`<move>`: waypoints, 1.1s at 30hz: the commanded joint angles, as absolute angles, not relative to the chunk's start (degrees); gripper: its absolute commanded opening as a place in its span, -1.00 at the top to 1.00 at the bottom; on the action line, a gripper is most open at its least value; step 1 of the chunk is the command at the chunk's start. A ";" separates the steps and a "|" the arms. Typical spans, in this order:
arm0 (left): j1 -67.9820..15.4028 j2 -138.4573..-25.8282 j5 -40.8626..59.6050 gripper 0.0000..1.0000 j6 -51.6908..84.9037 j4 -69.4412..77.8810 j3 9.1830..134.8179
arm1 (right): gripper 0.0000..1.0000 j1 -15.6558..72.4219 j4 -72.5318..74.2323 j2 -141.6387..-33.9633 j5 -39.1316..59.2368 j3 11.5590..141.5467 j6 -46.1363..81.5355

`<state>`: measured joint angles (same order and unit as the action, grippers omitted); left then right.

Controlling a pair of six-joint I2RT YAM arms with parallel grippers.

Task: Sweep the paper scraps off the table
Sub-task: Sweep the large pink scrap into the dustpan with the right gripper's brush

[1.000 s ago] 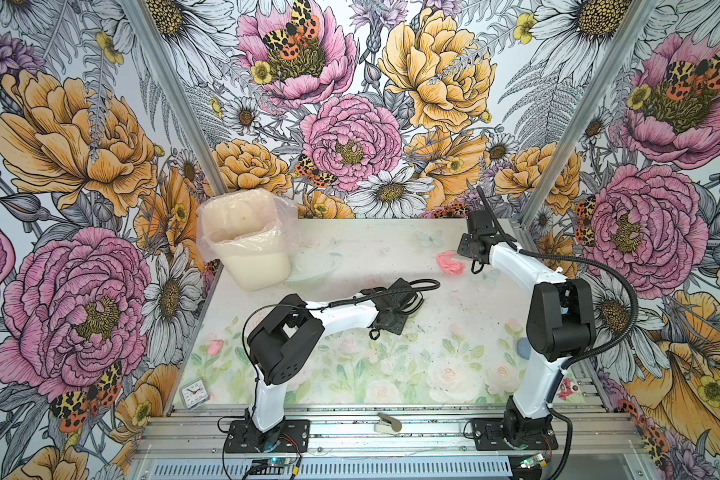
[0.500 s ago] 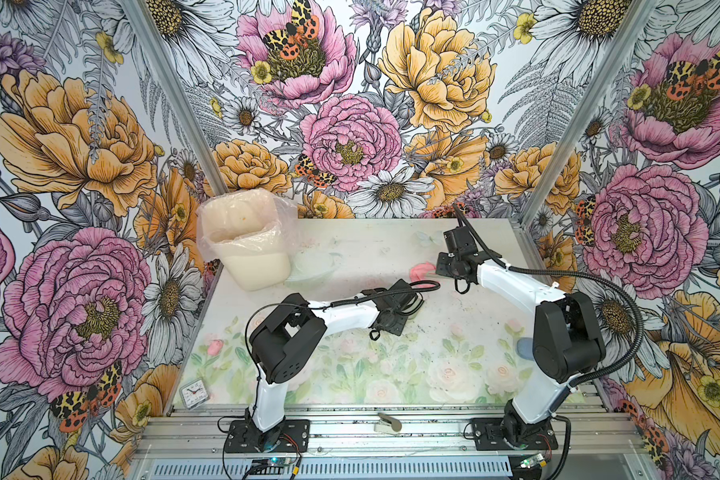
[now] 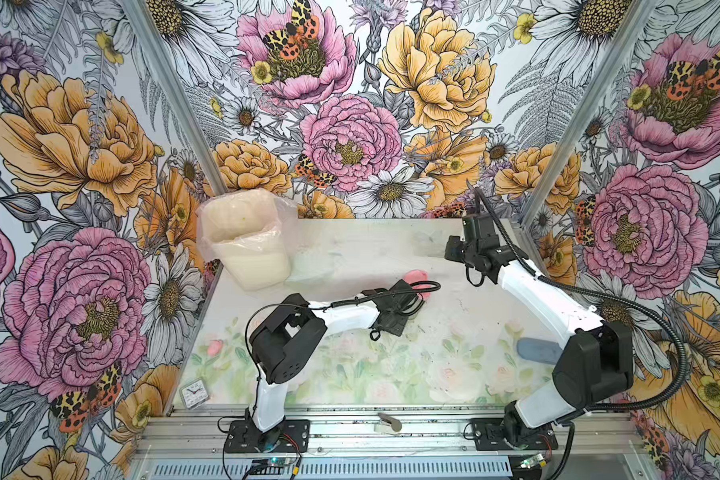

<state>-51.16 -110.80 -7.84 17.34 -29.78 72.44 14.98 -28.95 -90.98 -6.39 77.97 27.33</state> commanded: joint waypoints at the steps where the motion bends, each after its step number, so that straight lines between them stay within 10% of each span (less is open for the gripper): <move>1: -51.59 -111.23 -6.85 1.00 16.45 -28.70 73.94 | 1.00 13.73 -28.70 -95.93 -7.84 80.77 26.55; 33: -51.27 -111.75 -7.62 1.00 16.18 -28.52 74.50 | 1.00 23.31 -28.59 -92.85 -5.07 65.89 25.87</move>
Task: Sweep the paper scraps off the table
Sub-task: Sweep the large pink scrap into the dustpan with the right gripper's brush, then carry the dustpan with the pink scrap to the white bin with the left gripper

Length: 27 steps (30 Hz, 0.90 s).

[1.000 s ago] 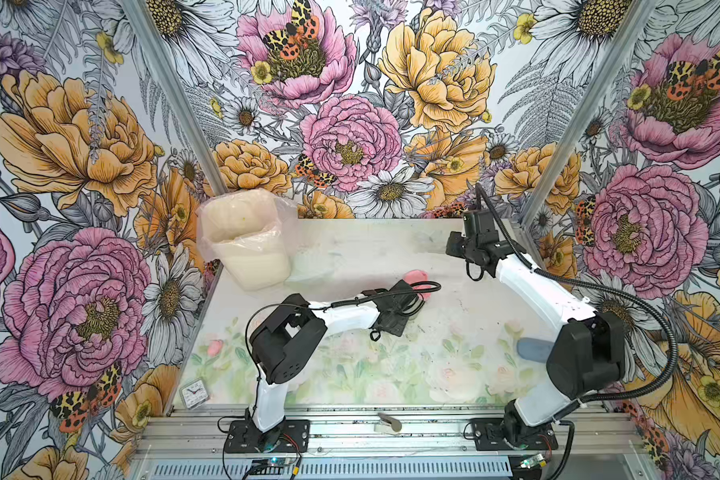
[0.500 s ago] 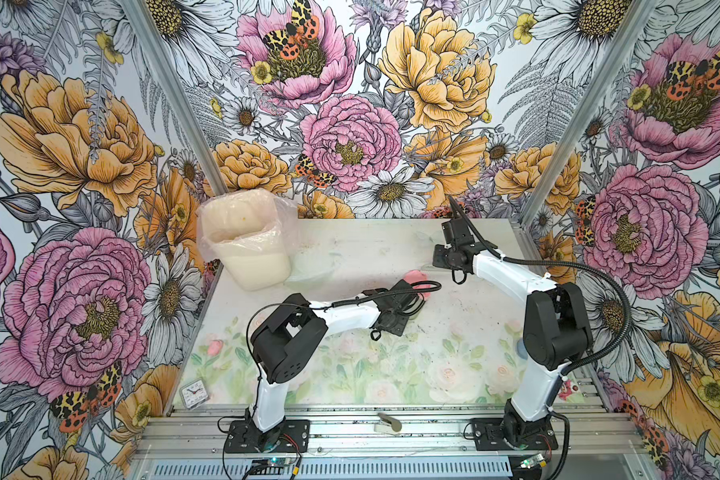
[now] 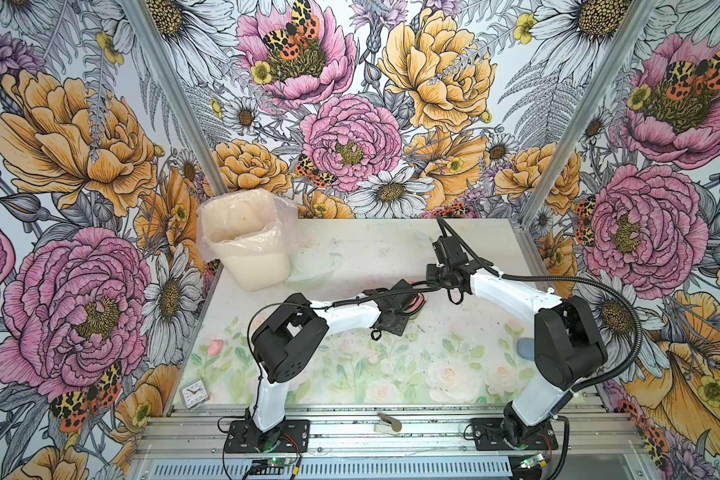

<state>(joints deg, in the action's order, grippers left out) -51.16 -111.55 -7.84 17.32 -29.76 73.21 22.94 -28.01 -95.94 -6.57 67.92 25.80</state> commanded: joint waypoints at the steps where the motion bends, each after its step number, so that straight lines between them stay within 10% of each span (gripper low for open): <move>1: -51.22 -111.50 -7.72 1.00 16.26 -28.26 74.20 | 1.00 23.37 -28.67 -91.76 -4.72 65.01 25.71; 27: -50.98 -100.05 -13.89 1.00 17.49 -27.07 69.61 | 1.00 14.53 -33.04 -74.24 -4.28 65.59 23.23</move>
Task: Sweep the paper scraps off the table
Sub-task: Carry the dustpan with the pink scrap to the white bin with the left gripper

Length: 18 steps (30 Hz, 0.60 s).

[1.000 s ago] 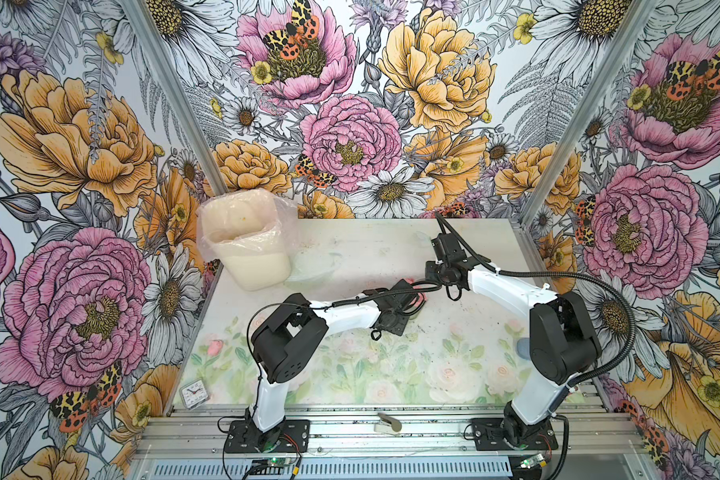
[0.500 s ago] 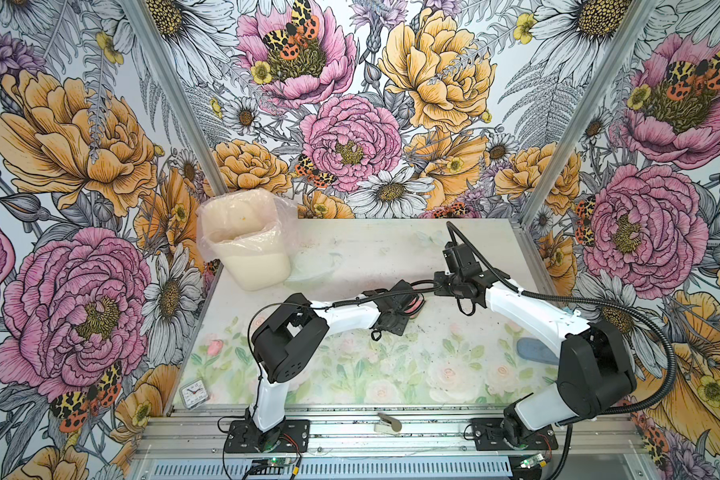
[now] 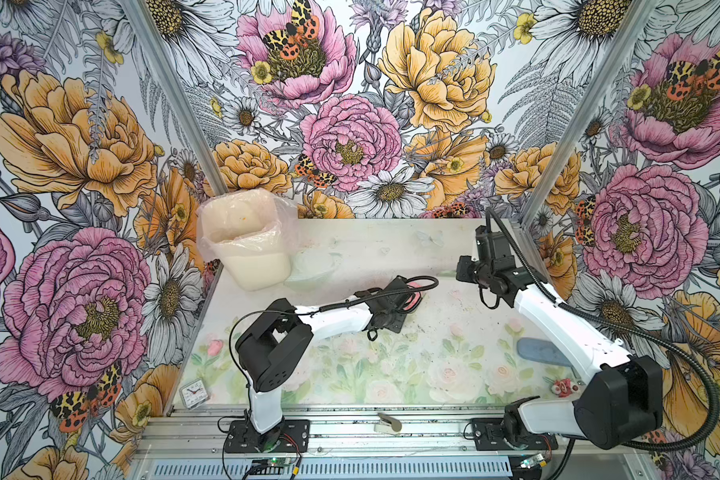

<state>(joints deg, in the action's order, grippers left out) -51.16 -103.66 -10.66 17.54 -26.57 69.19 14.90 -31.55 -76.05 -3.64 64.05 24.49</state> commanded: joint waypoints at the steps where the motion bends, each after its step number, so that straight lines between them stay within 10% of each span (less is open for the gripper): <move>1: -51.02 -99.24 -14.42 1.00 17.34 -27.84 69.93 | 1.00 14.27 -33.13 -73.69 -4.60 65.27 23.36; 18: -46.03 -88.36 -18.09 1.00 11.36 -42.22 78.98 | 1.00 12.48 -33.05 -72.39 -3.86 62.72 24.13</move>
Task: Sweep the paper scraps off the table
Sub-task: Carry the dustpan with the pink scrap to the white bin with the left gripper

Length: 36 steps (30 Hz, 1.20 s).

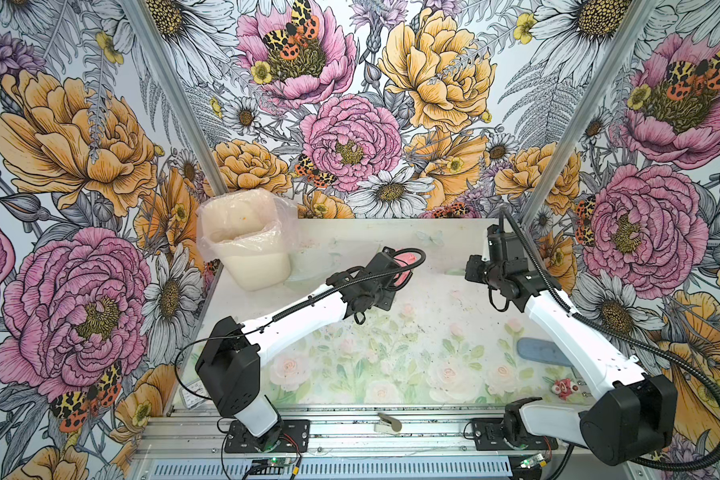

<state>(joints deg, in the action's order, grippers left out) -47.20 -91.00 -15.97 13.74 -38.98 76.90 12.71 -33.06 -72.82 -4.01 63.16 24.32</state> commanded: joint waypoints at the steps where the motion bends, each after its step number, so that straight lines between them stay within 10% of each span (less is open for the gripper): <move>1: -45.52 -87.64 -18.32 1.00 10.94 -42.80 79.35 | 1.00 12.45 -33.05 -72.41 -3.82 62.75 24.11; 19: -27.14 -75.94 -14.37 1.00 9.33 -47.77 85.52 | 1.00 12.48 -32.96 -73.28 -3.43 62.12 24.37; 36: -0.77 -78.23 9.38 1.00 12.07 -46.23 88.31 | 1.00 12.44 -32.96 -73.48 -2.81 61.80 24.85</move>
